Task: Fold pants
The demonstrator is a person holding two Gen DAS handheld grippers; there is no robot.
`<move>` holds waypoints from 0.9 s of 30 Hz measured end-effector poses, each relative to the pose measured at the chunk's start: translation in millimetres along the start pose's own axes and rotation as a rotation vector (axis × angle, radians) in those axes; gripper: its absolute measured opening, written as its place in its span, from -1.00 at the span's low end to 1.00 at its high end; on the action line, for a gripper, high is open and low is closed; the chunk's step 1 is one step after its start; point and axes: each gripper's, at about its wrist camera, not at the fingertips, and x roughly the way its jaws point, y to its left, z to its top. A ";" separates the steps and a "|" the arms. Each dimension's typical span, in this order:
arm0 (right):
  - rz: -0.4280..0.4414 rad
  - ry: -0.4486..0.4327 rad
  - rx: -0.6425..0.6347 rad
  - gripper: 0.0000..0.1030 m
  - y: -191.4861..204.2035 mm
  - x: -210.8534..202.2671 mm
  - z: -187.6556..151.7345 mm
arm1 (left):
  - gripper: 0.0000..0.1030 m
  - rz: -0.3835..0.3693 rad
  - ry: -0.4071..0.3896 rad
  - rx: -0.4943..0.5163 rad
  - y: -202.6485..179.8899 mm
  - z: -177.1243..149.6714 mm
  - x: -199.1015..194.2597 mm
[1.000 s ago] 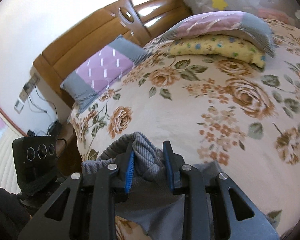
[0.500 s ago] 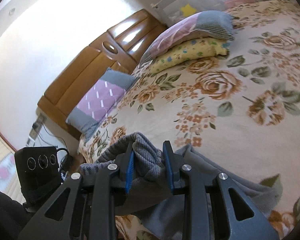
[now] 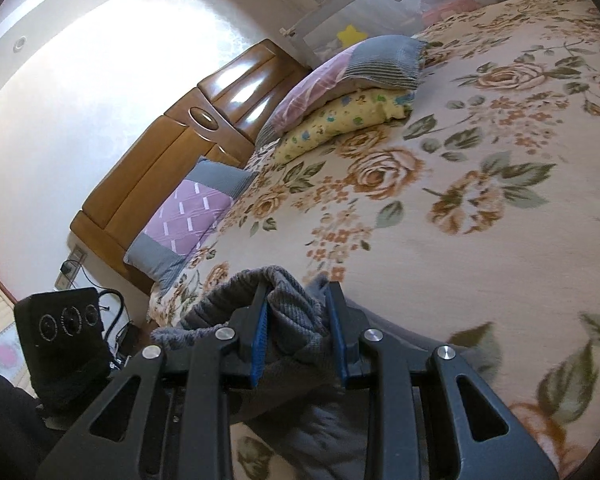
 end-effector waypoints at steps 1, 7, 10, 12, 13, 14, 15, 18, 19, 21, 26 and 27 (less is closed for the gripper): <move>-0.005 -0.002 -0.002 -0.44 -3.6 -1.5 -0.5 | -0.44 0.008 0.002 0.014 -3.5 -0.6 3.4; -0.014 -0.024 0.018 -0.45 -28.7 -9.4 -8.5 | -0.43 0.056 0.026 0.101 -16.3 -11.5 24.4; -0.022 -0.037 0.037 -0.45 -37.1 -14.5 -13.7 | -0.41 0.071 0.036 0.138 -21.4 -19.4 30.2; -0.030 -0.034 0.049 -0.45 -42.2 -16.4 -19.8 | -0.40 0.081 0.042 0.162 -25.2 -23.2 32.0; -0.038 -0.029 0.052 -0.45 -43.7 -16.8 -23.4 | -0.39 0.084 0.044 0.169 -27.1 -24.4 32.5; -0.044 -0.025 0.053 -0.45 -44.8 -17.3 -25.4 | -0.38 0.086 0.047 0.174 -28.1 -25.7 33.3; -0.047 -0.024 0.056 -0.45 -45.8 -18.1 -27.9 | -0.37 0.086 0.050 0.176 -28.7 -26.8 33.8; -0.064 -0.027 0.070 -0.45 -47.6 -21.7 -33.6 | -0.26 0.075 0.067 0.176 -30.0 -29.4 34.4; -0.074 -0.027 0.070 -0.45 -47.2 -22.7 -34.7 | -0.22 0.065 0.073 0.175 -30.4 -29.9 33.1; -0.100 -0.031 0.070 -0.45 -45.8 -26.3 -36.5 | -0.07 0.045 0.082 0.171 -30.4 -31.0 31.4; -0.192 -0.032 0.074 -0.45 -39.8 -37.9 -39.0 | 0.02 -0.016 0.096 0.137 -27.2 -34.3 17.6; -0.209 -0.036 0.075 -0.45 -37.7 -40.7 -39.5 | 0.04 -0.025 0.095 0.132 -26.0 -34.5 14.4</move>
